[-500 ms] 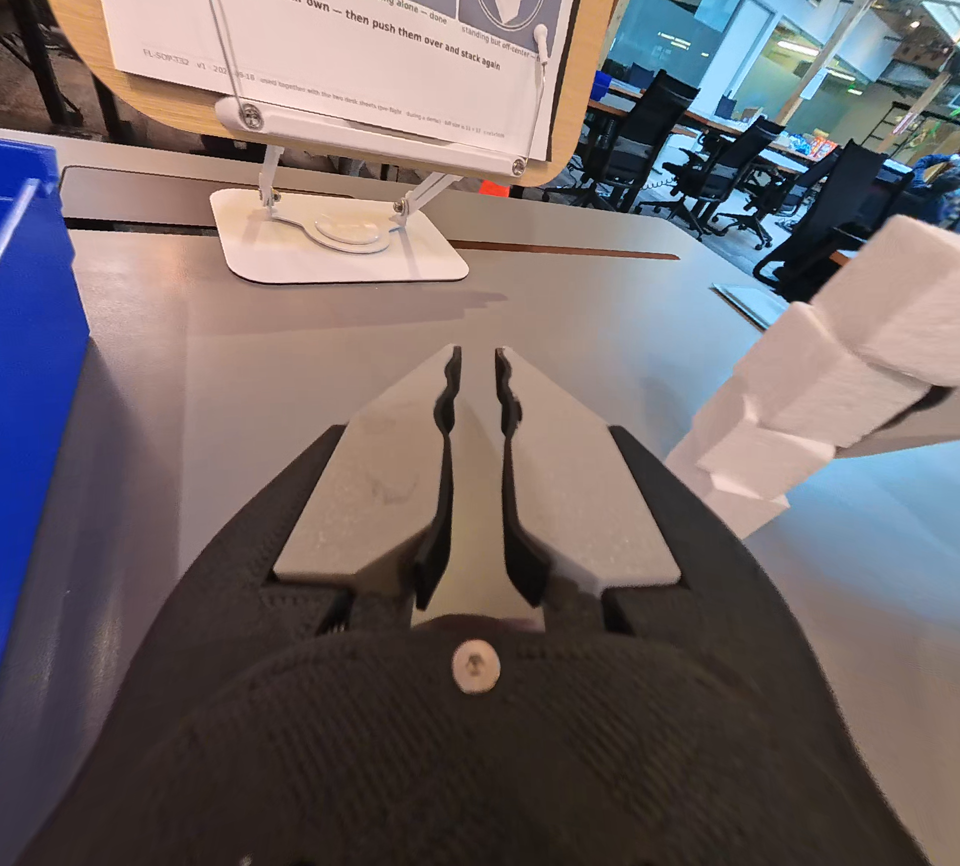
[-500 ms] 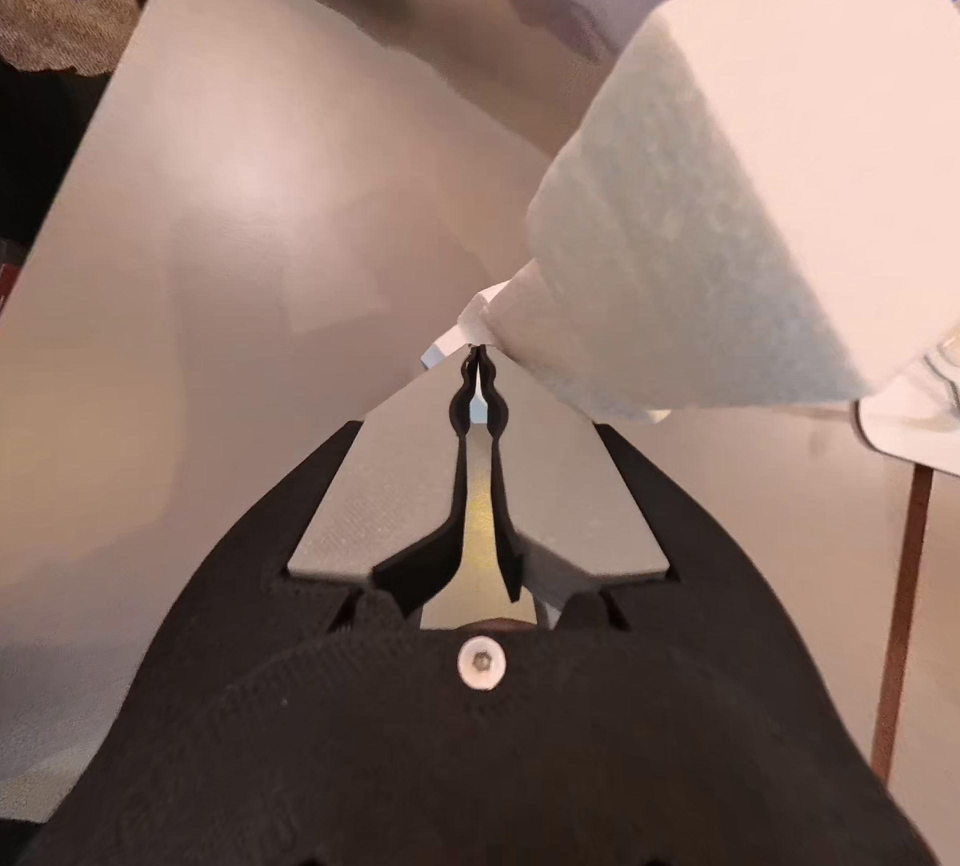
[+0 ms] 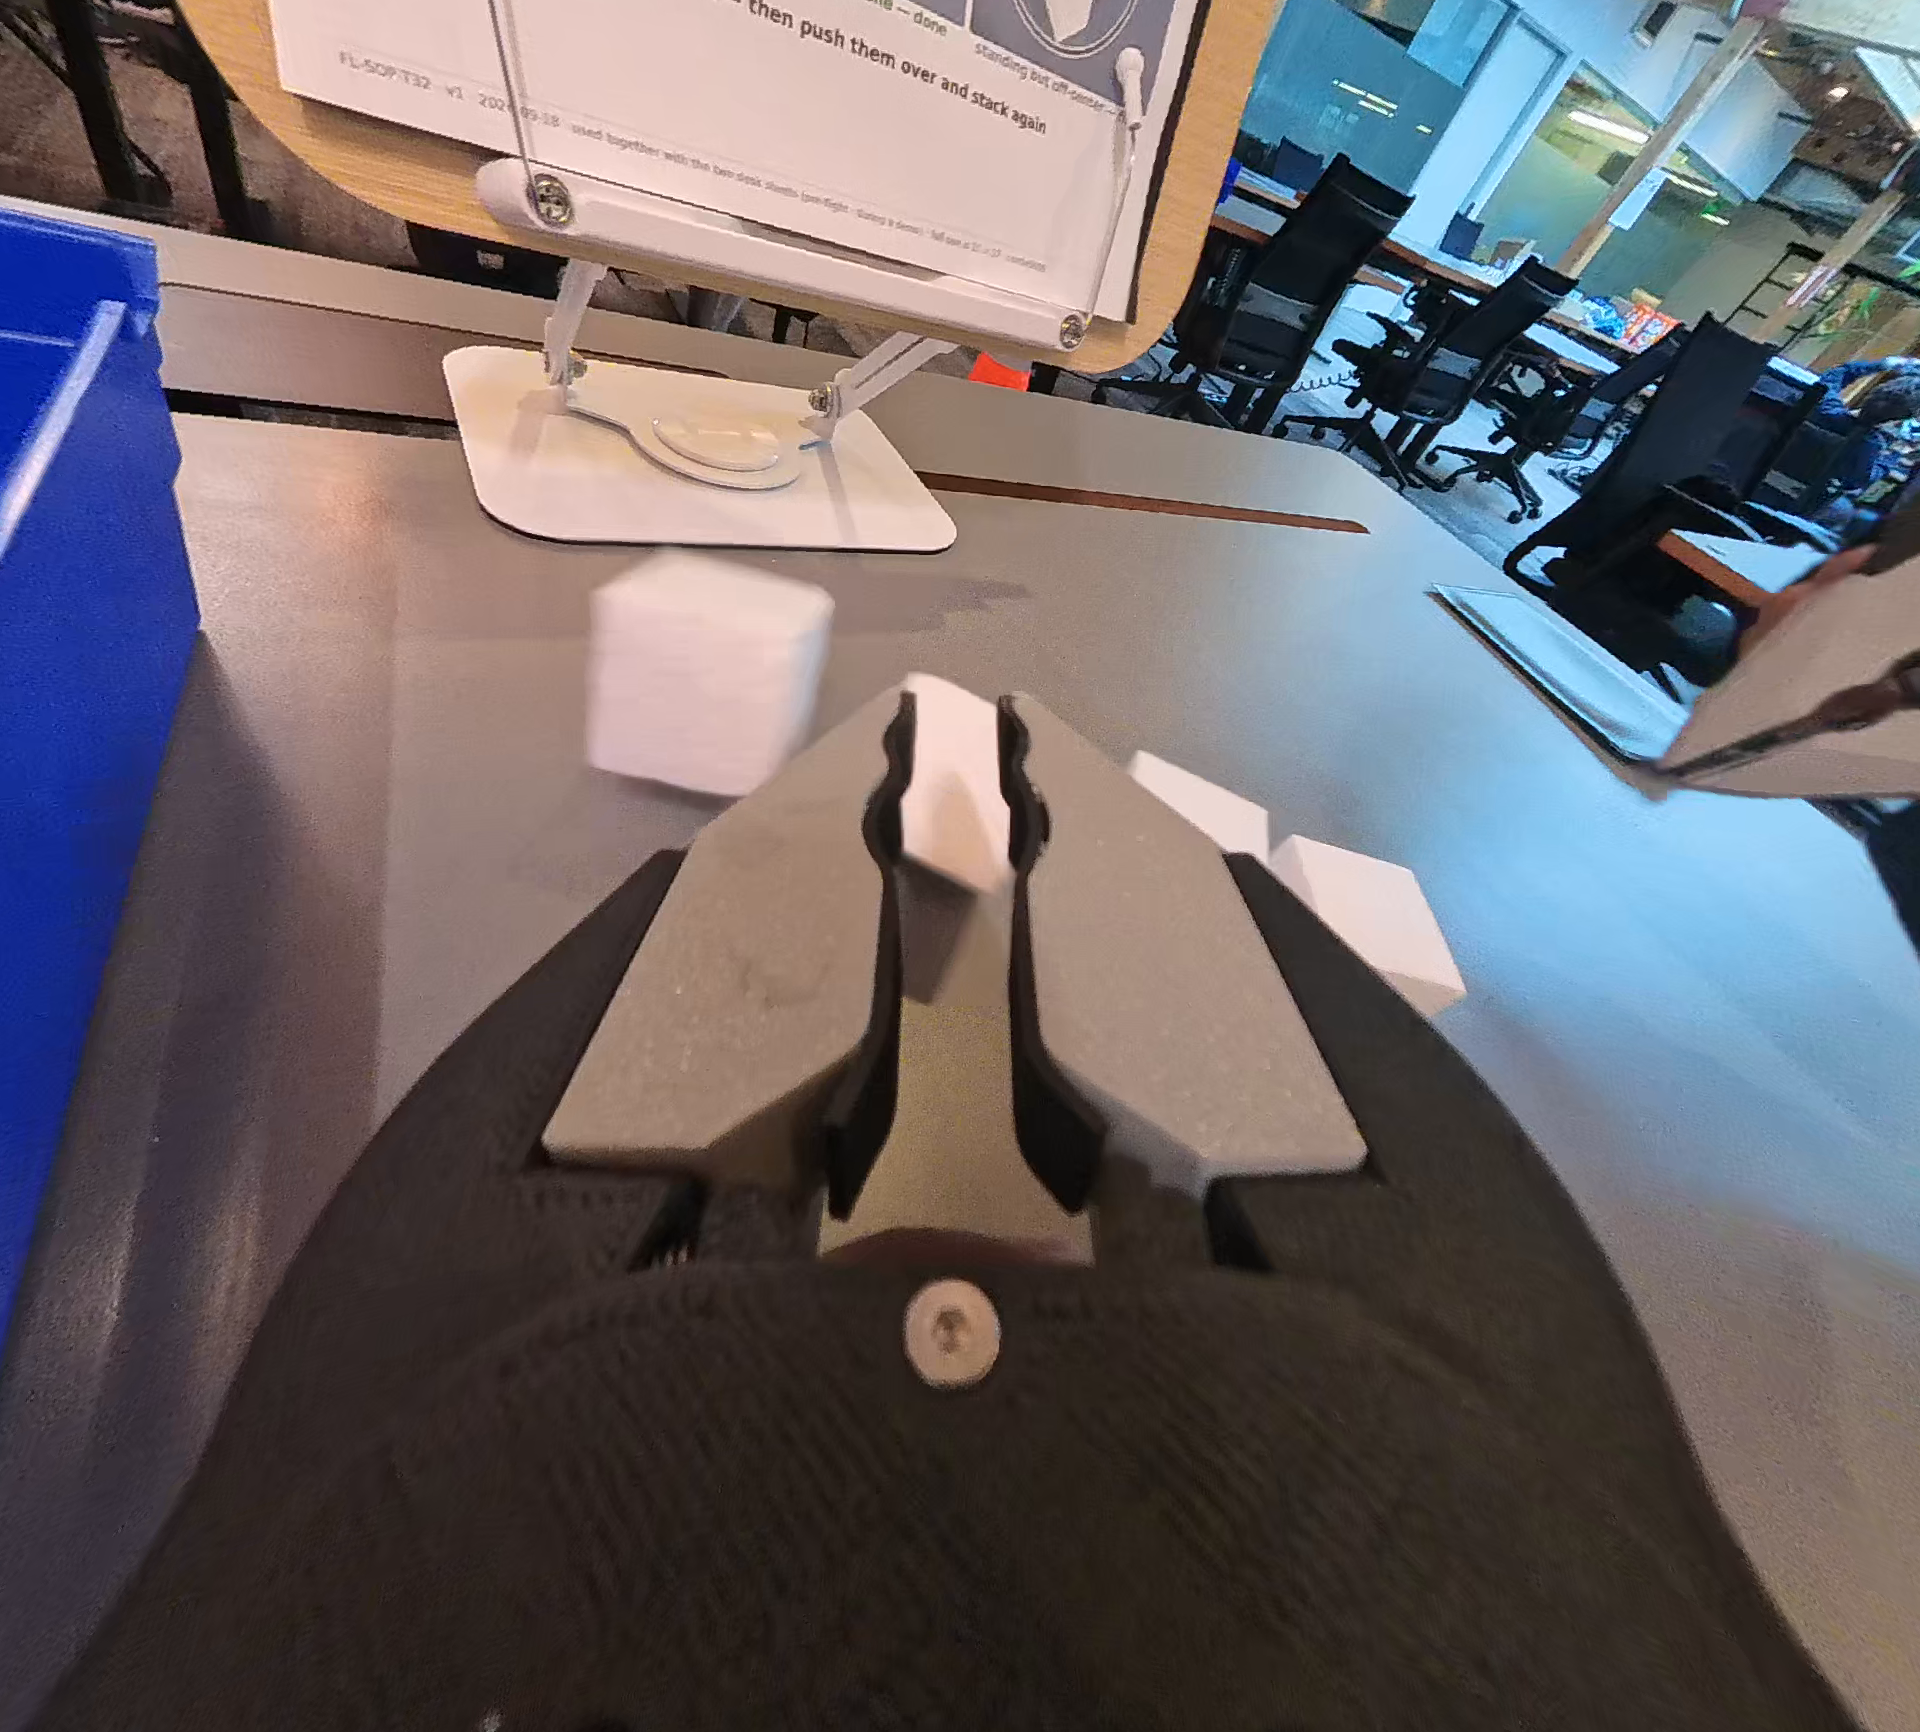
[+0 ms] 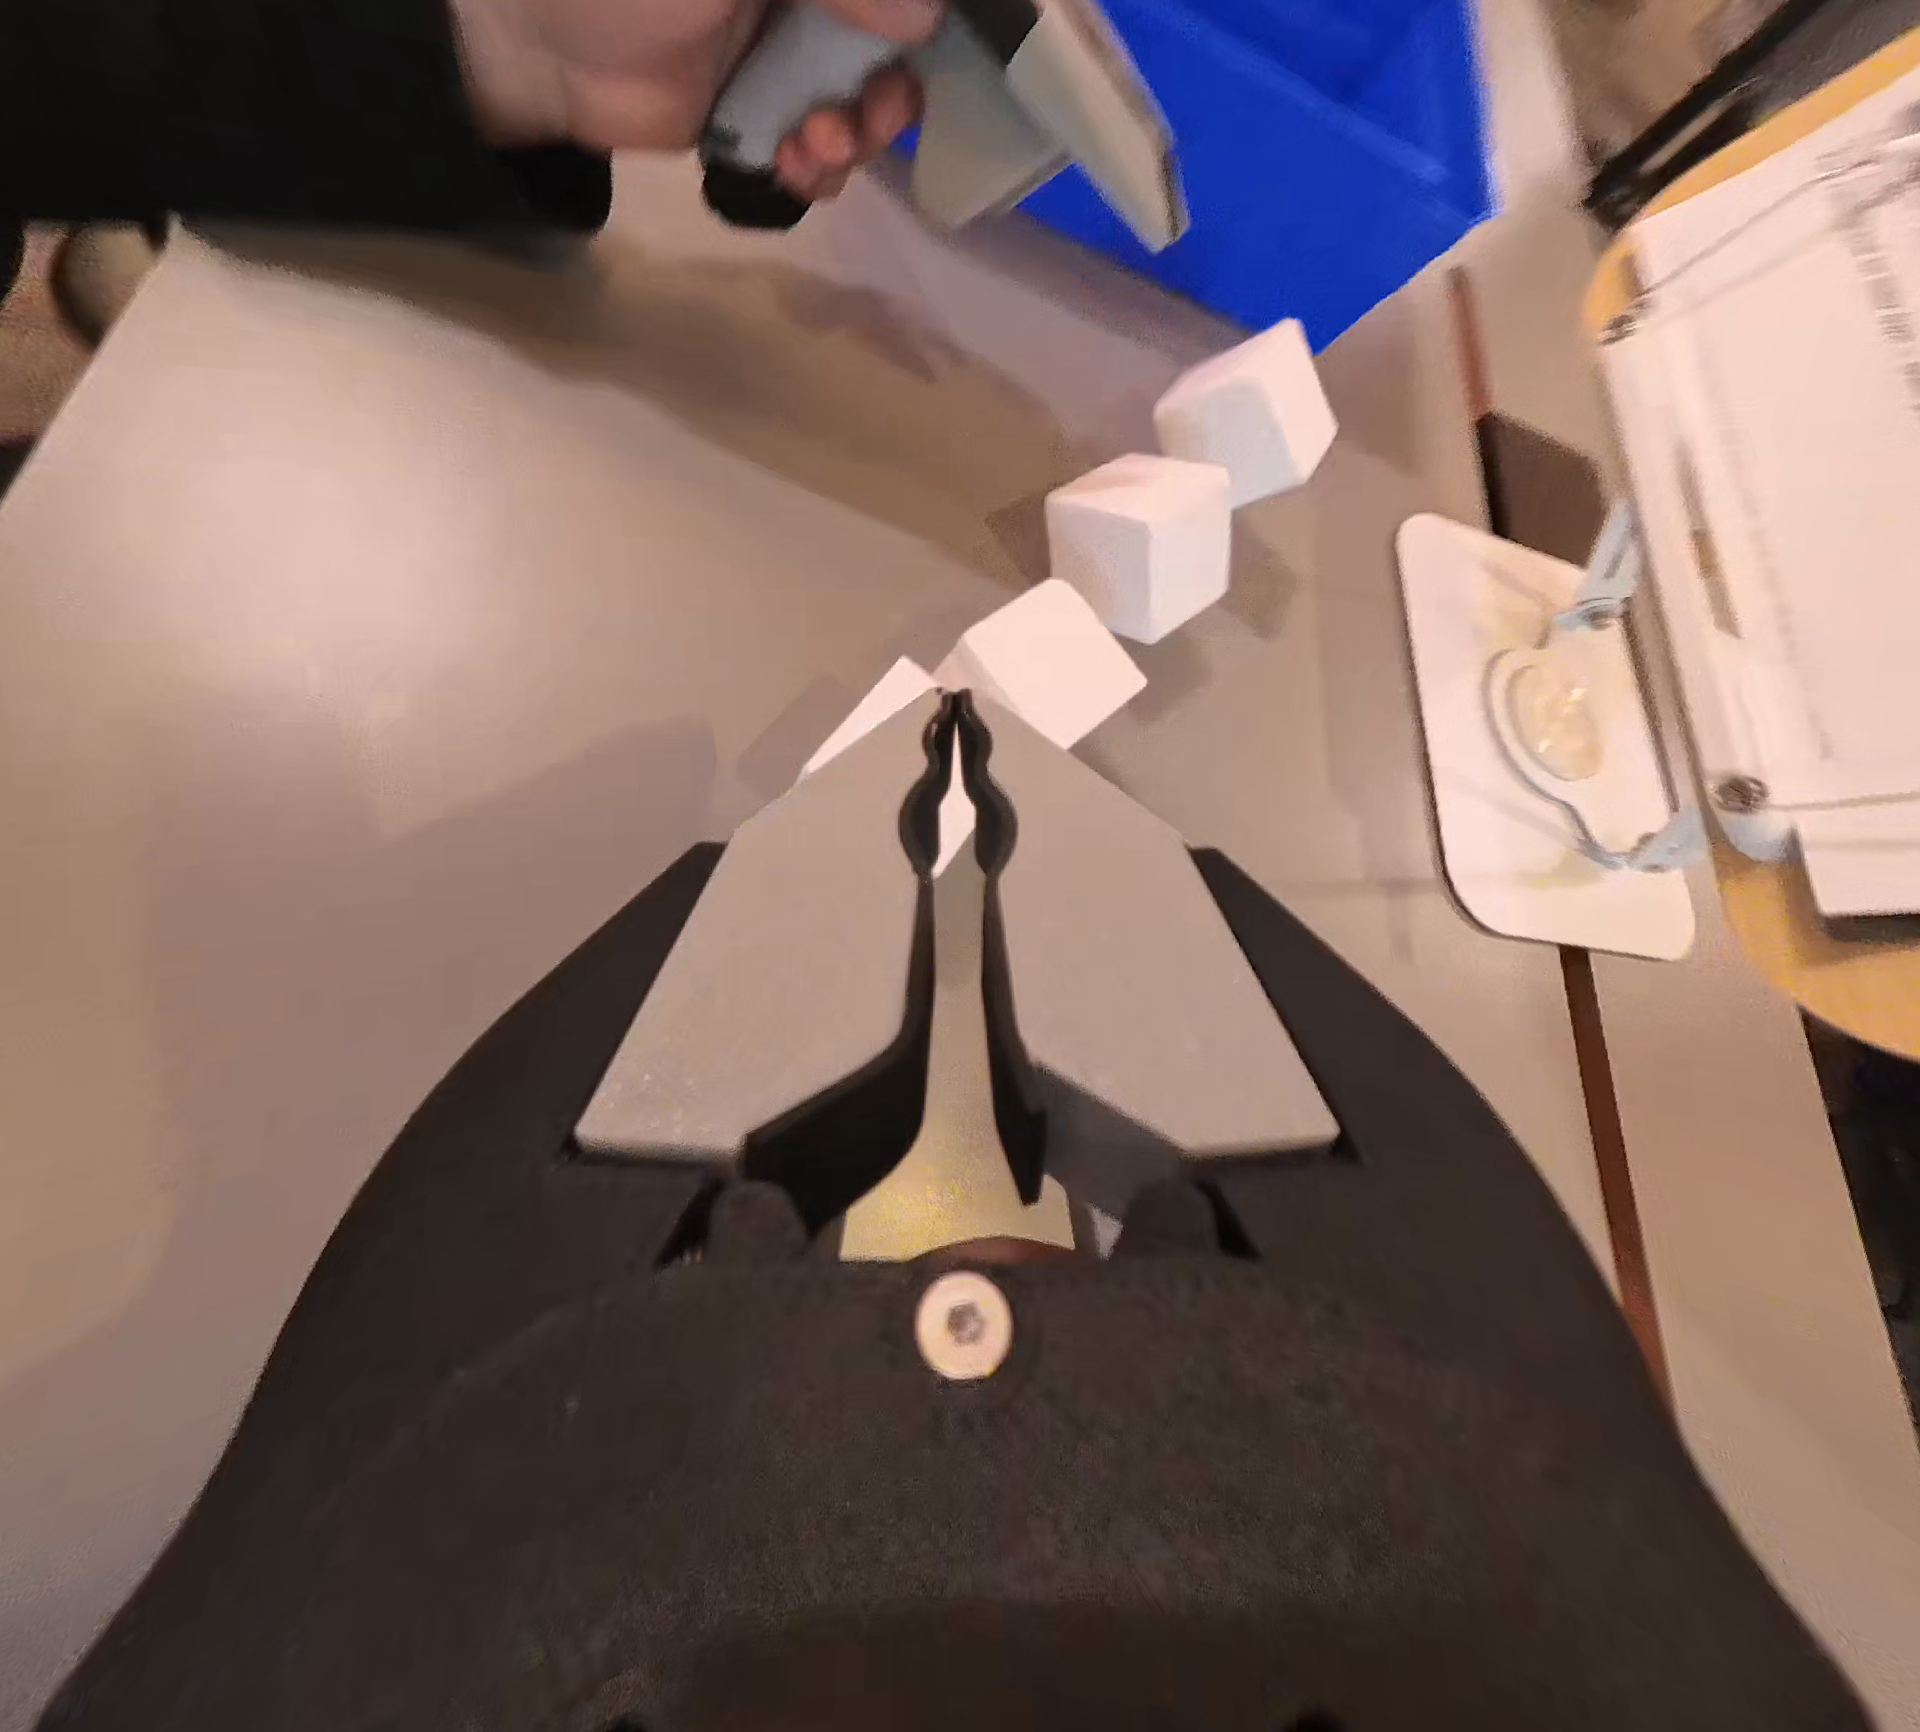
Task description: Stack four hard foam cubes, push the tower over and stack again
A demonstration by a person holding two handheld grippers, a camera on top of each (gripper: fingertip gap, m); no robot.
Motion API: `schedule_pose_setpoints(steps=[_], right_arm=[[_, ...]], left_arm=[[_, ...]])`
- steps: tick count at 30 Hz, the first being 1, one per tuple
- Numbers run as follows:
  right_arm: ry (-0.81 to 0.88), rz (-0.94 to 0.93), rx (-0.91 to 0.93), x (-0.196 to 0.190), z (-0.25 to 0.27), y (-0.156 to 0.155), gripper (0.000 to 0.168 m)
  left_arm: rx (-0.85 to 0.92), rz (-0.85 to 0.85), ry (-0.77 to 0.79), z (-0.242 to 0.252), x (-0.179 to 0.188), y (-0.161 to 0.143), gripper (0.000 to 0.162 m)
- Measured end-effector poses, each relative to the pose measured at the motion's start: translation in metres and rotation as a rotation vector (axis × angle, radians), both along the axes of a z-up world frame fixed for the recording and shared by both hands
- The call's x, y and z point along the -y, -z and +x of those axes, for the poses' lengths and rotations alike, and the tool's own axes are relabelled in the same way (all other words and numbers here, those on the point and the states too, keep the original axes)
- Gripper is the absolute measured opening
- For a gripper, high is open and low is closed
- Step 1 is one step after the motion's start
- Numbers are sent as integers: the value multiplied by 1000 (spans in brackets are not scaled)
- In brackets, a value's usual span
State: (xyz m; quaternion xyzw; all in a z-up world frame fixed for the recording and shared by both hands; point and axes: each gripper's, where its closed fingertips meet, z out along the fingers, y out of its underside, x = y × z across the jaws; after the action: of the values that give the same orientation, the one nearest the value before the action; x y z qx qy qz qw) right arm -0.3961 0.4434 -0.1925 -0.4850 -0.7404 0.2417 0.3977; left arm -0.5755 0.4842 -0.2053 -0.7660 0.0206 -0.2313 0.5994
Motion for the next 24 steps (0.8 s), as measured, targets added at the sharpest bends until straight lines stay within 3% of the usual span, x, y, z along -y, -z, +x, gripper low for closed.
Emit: schedule_pose_setpoints(steps=[1, 8, 14, 17, 24], right_arm=[[20, -11, -61, 1, 3, -3, 0], [281, -20, -346, -25, 45, 18, 0], [431, -7, -321, -47, 67, 37, 1], [477, -1, -316, -52, 65, 39, 9], [453, 51, -288, -41, 56, 41, 10]], left_arm=[[2, -2, -2, -1, 0, 1, 13], [9, 16, -73, -19, 1, -2, 13], [87, 52, -169, -43, 1, -7, 22], [62, 20, -191, -42, -3, 2, 31], [-86, -111, -68, -5, -14, 35, 36]])
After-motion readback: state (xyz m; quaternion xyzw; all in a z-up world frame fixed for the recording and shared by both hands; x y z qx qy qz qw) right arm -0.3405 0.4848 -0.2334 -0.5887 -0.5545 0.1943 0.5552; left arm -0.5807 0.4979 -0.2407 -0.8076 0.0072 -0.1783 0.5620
